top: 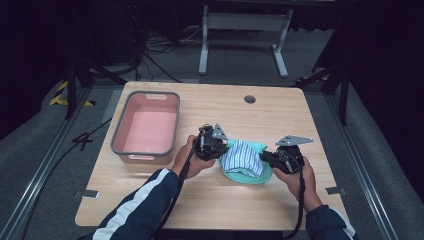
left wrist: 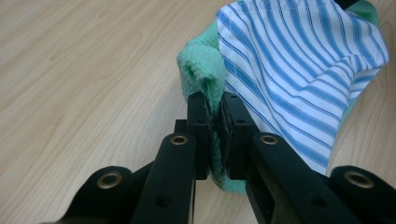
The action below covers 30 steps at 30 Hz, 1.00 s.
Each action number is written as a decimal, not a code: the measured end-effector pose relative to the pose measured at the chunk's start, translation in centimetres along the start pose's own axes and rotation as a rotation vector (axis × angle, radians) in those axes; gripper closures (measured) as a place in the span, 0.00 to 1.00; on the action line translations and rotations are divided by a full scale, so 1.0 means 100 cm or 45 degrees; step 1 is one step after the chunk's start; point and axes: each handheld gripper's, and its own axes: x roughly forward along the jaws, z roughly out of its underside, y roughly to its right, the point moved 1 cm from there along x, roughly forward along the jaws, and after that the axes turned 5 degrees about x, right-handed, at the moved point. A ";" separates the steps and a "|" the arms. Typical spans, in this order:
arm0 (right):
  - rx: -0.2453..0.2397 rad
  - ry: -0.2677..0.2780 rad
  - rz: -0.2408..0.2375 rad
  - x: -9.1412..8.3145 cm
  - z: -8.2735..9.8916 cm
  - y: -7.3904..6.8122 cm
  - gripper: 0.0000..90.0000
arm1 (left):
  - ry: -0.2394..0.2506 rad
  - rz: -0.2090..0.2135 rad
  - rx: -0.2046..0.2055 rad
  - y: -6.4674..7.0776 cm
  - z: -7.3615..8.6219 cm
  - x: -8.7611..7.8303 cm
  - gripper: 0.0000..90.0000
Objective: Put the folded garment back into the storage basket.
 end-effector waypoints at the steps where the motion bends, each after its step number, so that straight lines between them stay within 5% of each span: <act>1: 0.000 0.000 0.000 0.000 -0.001 -0.001 0.92 | 0.004 -0.002 -0.004 -0.001 -0.001 -0.002 0.93; 19: -0.034 0.038 0.017 0.003 -0.044 -0.019 0.92 | 0.025 -0.126 0.021 -0.020 -0.002 -0.031 0.93; 30: -0.076 0.060 -0.015 0.010 -0.074 -0.041 0.92 | 0.077 -0.193 -0.042 -0.039 0.007 -0.065 0.93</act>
